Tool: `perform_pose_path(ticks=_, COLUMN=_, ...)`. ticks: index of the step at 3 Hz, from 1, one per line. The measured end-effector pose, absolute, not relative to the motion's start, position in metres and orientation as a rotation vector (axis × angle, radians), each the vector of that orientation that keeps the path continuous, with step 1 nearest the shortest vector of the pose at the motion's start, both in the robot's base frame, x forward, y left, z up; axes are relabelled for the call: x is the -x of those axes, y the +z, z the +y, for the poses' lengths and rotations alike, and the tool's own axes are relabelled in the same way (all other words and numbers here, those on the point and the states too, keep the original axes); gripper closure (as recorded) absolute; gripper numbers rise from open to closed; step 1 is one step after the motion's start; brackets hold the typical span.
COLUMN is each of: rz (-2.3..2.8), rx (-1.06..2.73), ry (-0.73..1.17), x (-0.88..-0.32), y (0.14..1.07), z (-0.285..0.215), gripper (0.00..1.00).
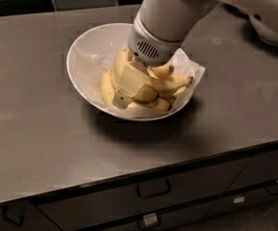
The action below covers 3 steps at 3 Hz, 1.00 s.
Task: Pick banana from white bowl
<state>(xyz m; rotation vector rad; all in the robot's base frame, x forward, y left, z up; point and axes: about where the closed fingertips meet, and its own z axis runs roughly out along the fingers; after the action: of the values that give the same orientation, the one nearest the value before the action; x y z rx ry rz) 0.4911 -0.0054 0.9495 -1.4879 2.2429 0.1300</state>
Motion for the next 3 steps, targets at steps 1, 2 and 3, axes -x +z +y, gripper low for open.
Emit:
perform_pose_path(ticks=1, rz=2.258, rx=1.49, ry=0.114, x=-0.4926, y=0.9442, z=0.0019, gripper=0.23)
perform_pose_path(ticks=2, rz=2.27, rx=1.486, ry=0.103, x=-0.4936, y=0.9396, z=0.0052, gripper=0.24)
perform_pose_path(ticks=3, rz=2.286, rx=1.465, ry=0.087, x=-0.4945, y=0.9358, z=0.0022, gripper=0.28)
